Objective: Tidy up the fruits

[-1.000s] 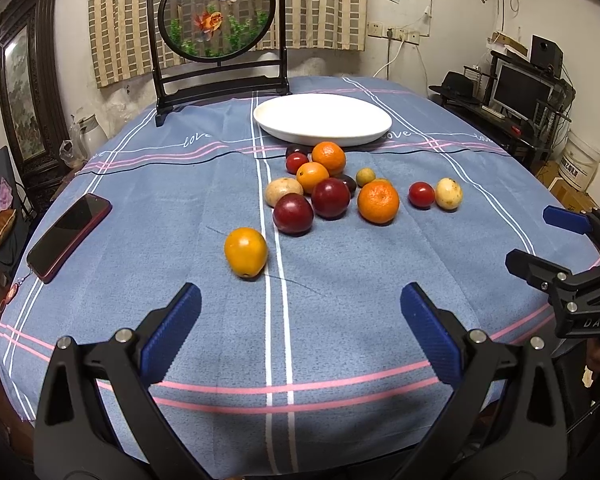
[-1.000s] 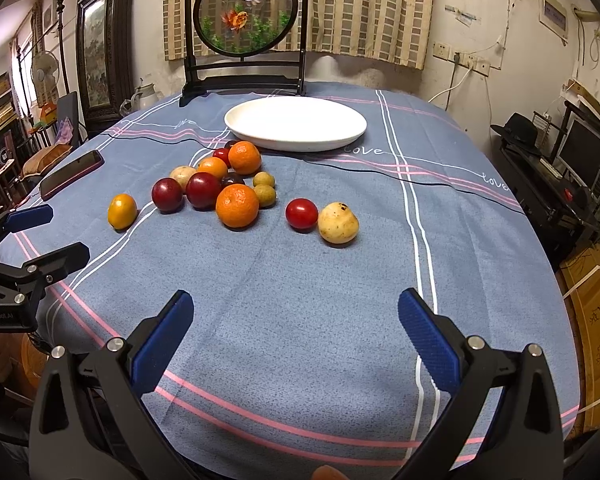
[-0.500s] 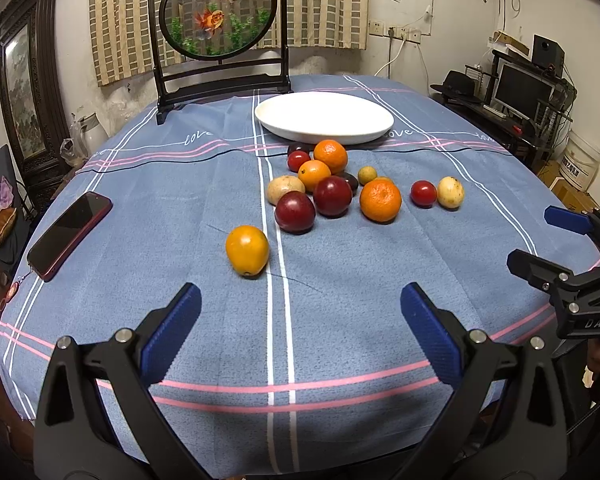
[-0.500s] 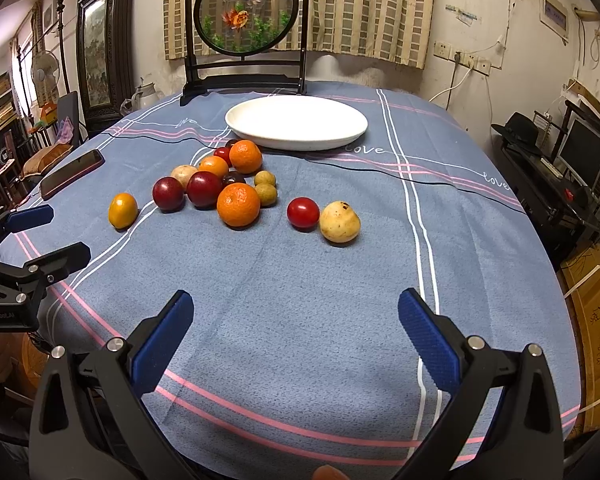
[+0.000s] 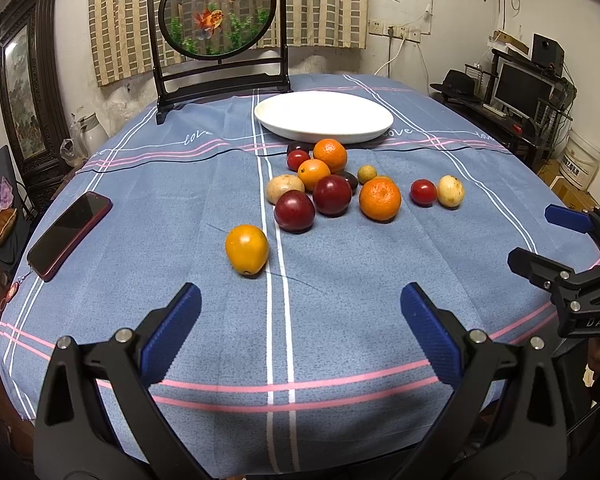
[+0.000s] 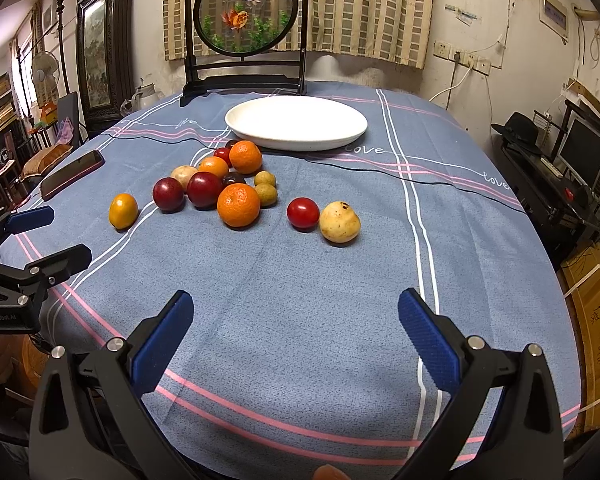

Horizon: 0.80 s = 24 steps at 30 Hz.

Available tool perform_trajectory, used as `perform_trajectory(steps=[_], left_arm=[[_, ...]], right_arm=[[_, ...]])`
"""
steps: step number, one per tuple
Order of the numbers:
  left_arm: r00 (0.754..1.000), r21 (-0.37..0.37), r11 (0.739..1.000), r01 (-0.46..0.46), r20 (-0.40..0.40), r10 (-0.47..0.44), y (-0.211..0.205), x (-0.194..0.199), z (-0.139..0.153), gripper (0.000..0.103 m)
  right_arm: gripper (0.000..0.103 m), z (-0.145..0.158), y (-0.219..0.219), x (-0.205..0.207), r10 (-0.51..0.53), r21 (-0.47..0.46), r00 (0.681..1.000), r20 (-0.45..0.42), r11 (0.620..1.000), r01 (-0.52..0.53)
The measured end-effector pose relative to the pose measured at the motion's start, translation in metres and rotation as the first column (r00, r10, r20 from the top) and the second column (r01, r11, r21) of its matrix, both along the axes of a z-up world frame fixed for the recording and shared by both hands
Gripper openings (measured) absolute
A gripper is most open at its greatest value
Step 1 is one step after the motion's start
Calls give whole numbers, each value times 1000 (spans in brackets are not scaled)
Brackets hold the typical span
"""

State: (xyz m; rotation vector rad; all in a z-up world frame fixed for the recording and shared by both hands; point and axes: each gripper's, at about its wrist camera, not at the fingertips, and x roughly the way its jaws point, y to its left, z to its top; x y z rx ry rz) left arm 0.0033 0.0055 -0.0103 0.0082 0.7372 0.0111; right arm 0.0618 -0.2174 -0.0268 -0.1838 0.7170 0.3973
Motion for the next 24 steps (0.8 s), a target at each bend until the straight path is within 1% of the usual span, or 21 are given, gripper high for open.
perform_trajectory(steps=[13,16,19,22,24], left_arm=[[1000,4,1000,-1,-12,2,-3,0,-2,101],[1000,4,1000,-6,-12,6,-1,0,-3,101],[1000,-8,1000,-20,-22,19,7,5,-8,101],[999,-19,999,-37,-34,36,14,10,-14,101],[998,-23,999,-43,-43,42,19,15,-18,101]], right_arm=[[102,-2,1,1,-1,7,1000,-10,1000,1],[102,-1,-2,3,2,13,1000,0,1000,-2],[102,-1,-8,13,-2,35,1000,8,999,2],[102,-5,-17,36,-27,51,1000,1,998,27],[102,-10,-19,55,-38,51,999,-20,998,39]])
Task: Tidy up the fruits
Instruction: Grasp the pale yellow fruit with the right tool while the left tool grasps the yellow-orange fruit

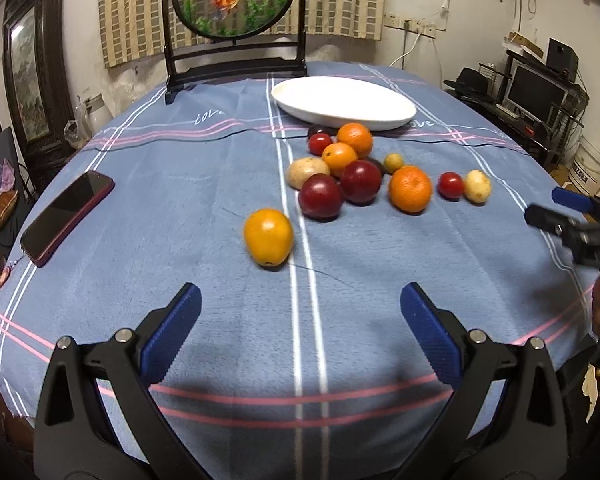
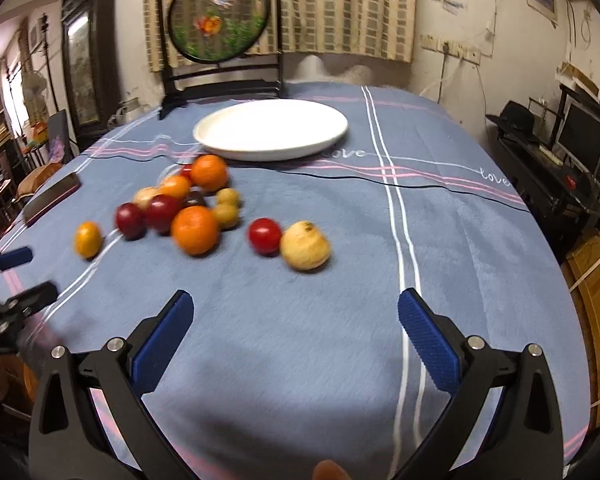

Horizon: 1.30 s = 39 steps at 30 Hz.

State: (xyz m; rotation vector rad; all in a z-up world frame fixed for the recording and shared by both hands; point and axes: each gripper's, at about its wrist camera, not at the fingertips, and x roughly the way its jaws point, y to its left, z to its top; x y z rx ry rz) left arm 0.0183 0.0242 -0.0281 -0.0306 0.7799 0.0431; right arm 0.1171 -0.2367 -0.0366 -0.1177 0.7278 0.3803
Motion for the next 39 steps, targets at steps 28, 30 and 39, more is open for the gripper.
perform_trajectory(steps=[28,30,39], left_arm=[[995,-80,995,55,-73,-61,44,60,-18,88],[993,-103,992,66,-88,-75,46,65,-21,70],[988,-124,991,59,-133,-75,45,82,-28,53]], right_arm=[[40,-33,18,85,119,-2,973,-200,993,-122],[41,-32,18,84,113,-5,975,-191,993,-116],[41,-32,18,84,124,4,974,-189,992,-125]])
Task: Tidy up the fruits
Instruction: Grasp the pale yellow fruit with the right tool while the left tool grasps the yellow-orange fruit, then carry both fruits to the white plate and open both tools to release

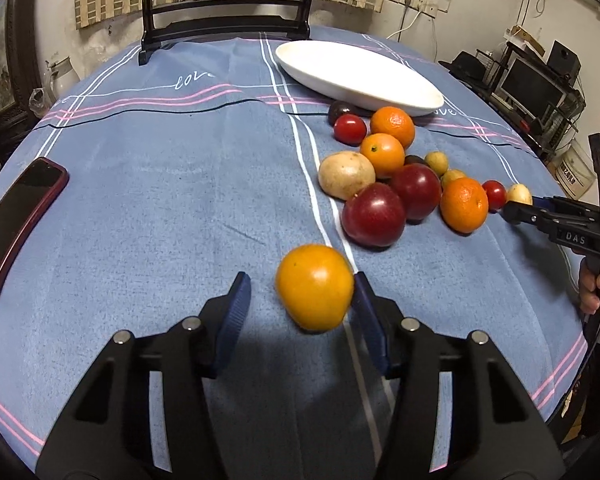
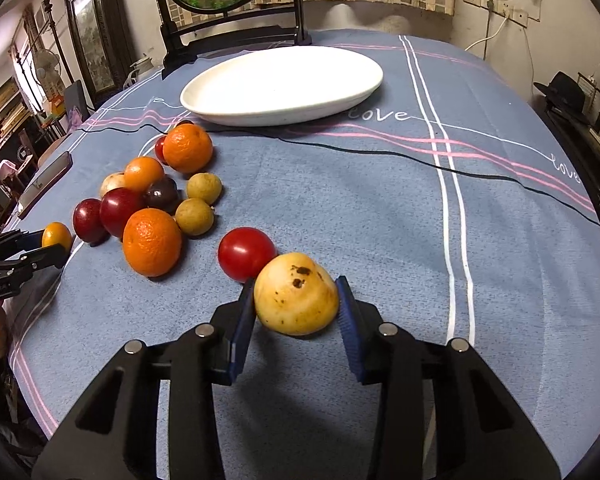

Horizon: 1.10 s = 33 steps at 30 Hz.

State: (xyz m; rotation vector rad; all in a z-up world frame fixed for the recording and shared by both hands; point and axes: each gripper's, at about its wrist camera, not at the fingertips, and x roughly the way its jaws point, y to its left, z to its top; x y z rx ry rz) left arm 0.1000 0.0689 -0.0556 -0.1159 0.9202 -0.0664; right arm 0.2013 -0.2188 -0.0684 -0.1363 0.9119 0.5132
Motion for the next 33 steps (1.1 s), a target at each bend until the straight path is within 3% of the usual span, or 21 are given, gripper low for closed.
perform_trajectory(steps=[3,6,10,16,20,25,30,33], left_arm=[[1000,7,1000,6,-8,-6,-2,4,-1,53],[1000,-1,1000,26,-13,-26,-3,3,-1,38],[999,12,999,32,-13,-31,-5,1,0,38],[998,-45,997,59,33,-58,5,22,36,38],[987,-10,992,124,101,-123,-14,65,69,38],[976,21,983,181,116,-183,-43,146,85,38],[983,46,983,177,42,-179,-56,223,65,38],[986,50,985,165,-4,-165,-58,247,47,38]], right_arm=[[41,0,1,0,1,2,1000,1,1000,-1],[41,0,1,-1,0,2,1000,3,1000,0],[41,1,1,-1,6,13,1000,-5,1000,-6],[41,39,-9,11,-30,159,999,36,987,24],[41,60,10,47,-44,198,995,90,980,25],[41,59,42,113,-30,185,998,58,982,19],[40,40,70,170,-20,93,1000,16,995,19],[40,24,78,190,-14,63,1000,-25,998,16]])
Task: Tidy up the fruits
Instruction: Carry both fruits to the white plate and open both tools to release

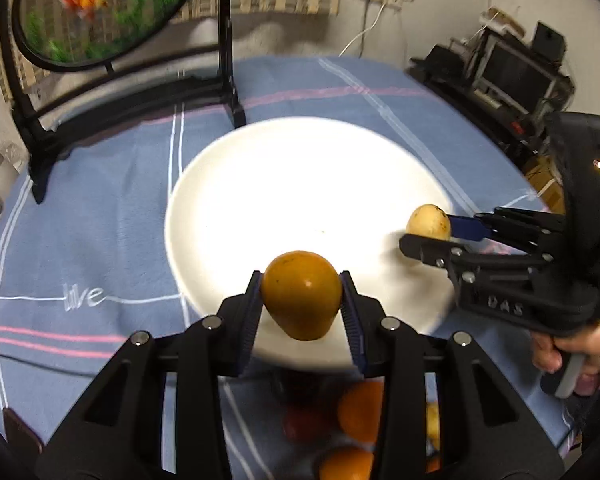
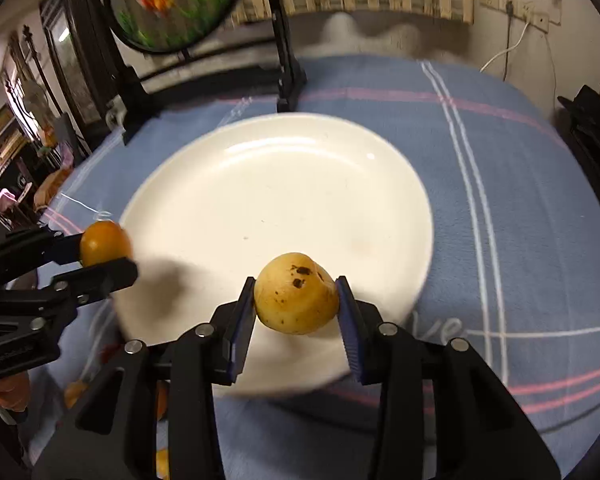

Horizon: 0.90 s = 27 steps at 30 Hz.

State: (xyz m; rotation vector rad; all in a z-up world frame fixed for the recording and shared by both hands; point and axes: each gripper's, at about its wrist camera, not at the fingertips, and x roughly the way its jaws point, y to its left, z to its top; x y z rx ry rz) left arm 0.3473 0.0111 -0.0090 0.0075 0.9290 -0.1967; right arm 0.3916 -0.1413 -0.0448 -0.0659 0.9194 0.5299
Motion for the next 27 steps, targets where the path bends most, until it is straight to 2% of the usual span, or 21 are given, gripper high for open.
perform_trajectory(steps=[3,11,13,14,16,18,21,23,27], left_arm=[[999,9,1000,-5,-33,5,-1,17,-15,38],[999,37,999,-4,-54,6,0,24,-32,42],[999,58,998,-18,-32,20,-1,20,-27,67],[999,70,997,-32,0,32,-1,15,-21,71],[998,87,995,-42,49,37,-1,4,-9,81],[995,85,995,-50,94,42,0,-16,6,91],[991,80,995,-67,120,57,5,-44,18,95],[988,51,996,-78,139,70,10,-72,25,96],[978,-5,994,-111,175,111,18,-128,29,98]], right_arm=[[40,-9,6,7,24,-12,1000,-16,1000,-24],[41,-16,11,9,52,-39,999,-6,998,-52],[46,-13,11,8,45,-50,999,8,998,-45],[49,-11,10,7,45,-42,999,12,998,-45],[64,0,7,-2,43,-14,998,39,999,-42],[64,15,2,-18,38,-10,995,94,999,-38],[67,32,-6,-46,37,10,990,139,999,-38],[69,38,-15,-71,45,50,988,148,997,-53],[72,34,-29,-112,113,161,983,145,978,-136]])
